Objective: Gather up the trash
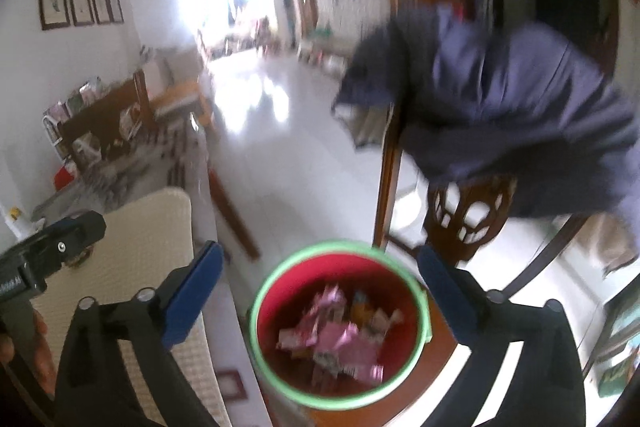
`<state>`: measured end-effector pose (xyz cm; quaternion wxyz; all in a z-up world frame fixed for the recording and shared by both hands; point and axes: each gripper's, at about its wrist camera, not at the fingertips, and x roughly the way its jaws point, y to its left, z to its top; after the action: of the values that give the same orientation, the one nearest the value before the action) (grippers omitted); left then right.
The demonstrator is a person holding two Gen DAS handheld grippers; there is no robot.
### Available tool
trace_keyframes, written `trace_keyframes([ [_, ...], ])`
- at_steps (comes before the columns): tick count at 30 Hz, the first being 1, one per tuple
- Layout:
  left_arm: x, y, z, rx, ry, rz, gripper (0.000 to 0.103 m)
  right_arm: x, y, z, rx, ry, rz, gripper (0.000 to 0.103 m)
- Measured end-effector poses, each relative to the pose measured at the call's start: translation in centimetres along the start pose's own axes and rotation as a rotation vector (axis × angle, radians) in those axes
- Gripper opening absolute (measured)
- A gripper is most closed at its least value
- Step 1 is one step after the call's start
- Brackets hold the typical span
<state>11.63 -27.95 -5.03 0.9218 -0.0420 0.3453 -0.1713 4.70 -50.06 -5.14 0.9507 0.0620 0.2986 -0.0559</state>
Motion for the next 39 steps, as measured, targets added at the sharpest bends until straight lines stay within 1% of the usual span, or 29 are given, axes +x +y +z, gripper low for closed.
trace_keyframes([
  [4,-4.2,2.3,0.7,0.026,-0.122,0.029,0.097,-4.0,3.1,0.5,-0.010,-0.212,-0.005,0.096],
  [6,-6.2,3.4,0.9,0.033,-0.172,0.058,0.097,-5.2,4.8,0.7,-0.014,-0.258,0.001,0.096],
  [8,-8.3,4.7,1.2,0.029,-0.211,0.086,0.097,-6.1,6.8,0.3,-0.009,-0.323,-0.002,0.096],
  [9,-9.3,5.4,1.3,0.027,-0.230,0.092,0.097,-6.3,7.5,0.2,0.002,-0.326,-0.002,0.096],
  [12,-11.6,7.0,1.6,0.024,-0.268,0.114,0.098,-6.6,9.5,-0.1,0.033,-0.308,0.045,0.096],
  [14,-13.3,8.3,1.7,0.011,-0.291,0.122,0.098,-6.8,10.9,-0.2,0.038,-0.305,0.048,0.096],
  [16,-14.3,9.4,1.8,-0.013,-0.300,0.114,0.098,-7.3,12.2,-0.4,0.028,-0.303,0.052,0.096],
  [18,-15.1,10.6,2.0,-0.043,-0.291,0.118,0.098,-7.7,13.3,-0.7,0.021,-0.299,0.049,0.096],
  [24,-16.2,12.4,1.8,-0.079,-0.283,0.113,0.098,-9.1,14.7,-1.8,0.055,-0.285,0.025,0.096],
  [30,-17.2,13.1,1.1,-0.060,-0.282,0.113,0.098,-10.3,15.5,-2.5,0.080,-0.290,0.008,0.096],
  [35,-18.1,13.5,0.7,-0.033,-0.294,0.119,0.098,-10.7,16.5,-2.7,0.069,-0.289,0.016,0.096],
  [39,-18.5,13.8,0.5,-0.033,-0.294,0.138,0.098,-11.1,17.3,-2.9,0.052,-0.288,0.025,0.096],
])
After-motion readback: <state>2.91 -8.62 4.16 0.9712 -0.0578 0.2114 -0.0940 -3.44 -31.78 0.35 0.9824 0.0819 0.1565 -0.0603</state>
